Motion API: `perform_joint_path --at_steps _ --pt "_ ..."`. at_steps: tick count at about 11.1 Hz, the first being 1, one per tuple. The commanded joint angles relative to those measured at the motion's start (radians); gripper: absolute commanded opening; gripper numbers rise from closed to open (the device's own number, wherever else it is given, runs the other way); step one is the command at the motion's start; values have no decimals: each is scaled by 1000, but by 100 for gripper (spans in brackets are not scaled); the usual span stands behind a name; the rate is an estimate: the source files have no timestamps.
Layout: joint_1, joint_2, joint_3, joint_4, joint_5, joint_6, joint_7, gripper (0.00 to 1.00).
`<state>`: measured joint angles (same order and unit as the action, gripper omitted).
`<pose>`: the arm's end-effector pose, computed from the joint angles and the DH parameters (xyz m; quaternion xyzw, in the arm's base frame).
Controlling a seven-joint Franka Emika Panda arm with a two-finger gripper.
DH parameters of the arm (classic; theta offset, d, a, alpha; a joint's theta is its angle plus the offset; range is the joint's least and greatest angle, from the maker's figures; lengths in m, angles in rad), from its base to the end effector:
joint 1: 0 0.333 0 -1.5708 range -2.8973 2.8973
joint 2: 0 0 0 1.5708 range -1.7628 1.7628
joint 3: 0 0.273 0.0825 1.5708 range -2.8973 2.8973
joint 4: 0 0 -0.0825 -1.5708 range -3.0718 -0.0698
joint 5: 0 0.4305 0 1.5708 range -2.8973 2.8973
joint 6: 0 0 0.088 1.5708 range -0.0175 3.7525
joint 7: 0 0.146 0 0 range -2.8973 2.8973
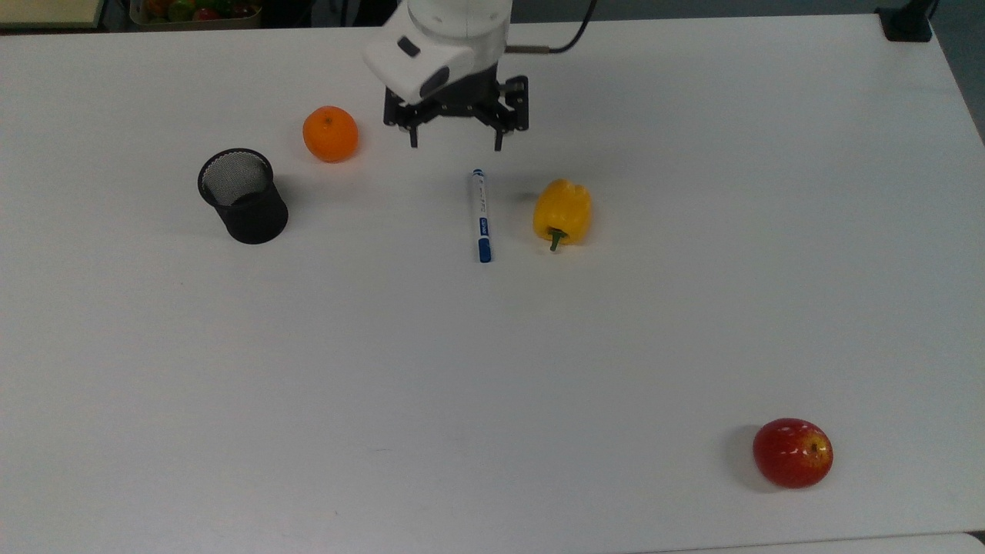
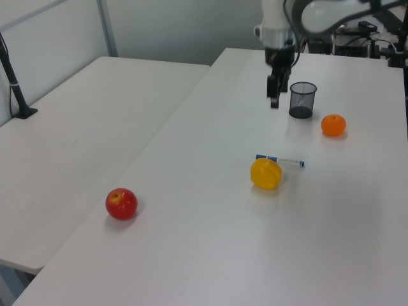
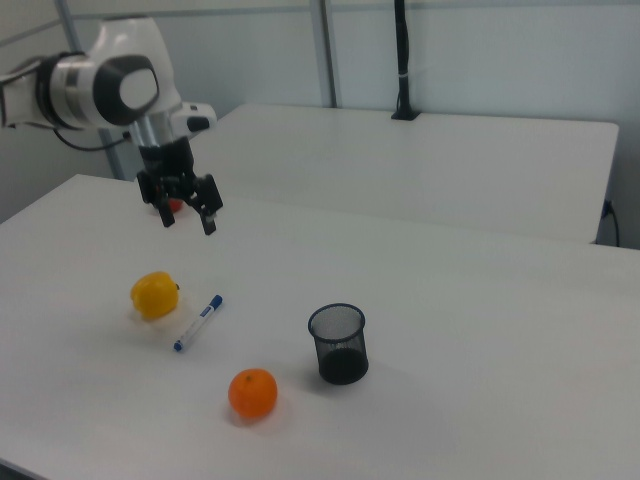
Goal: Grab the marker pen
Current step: 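Open the gripper, release the marker, and raise the gripper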
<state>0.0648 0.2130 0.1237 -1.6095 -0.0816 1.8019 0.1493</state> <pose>0.6516 0.1103 0.4084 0.9992 0.0280 -0.0048 0.0278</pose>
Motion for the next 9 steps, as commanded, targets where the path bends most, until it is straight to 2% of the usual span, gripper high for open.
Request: perform_joint_path --at_steps 1,4,9 --pt "-51 -151 -9 -26 -9 -109 -83 100" --pt "-51 -236 -74 -27 0 -226 -157 100" --pt "-51 -242 -88 -7 6 -245 -178 100"
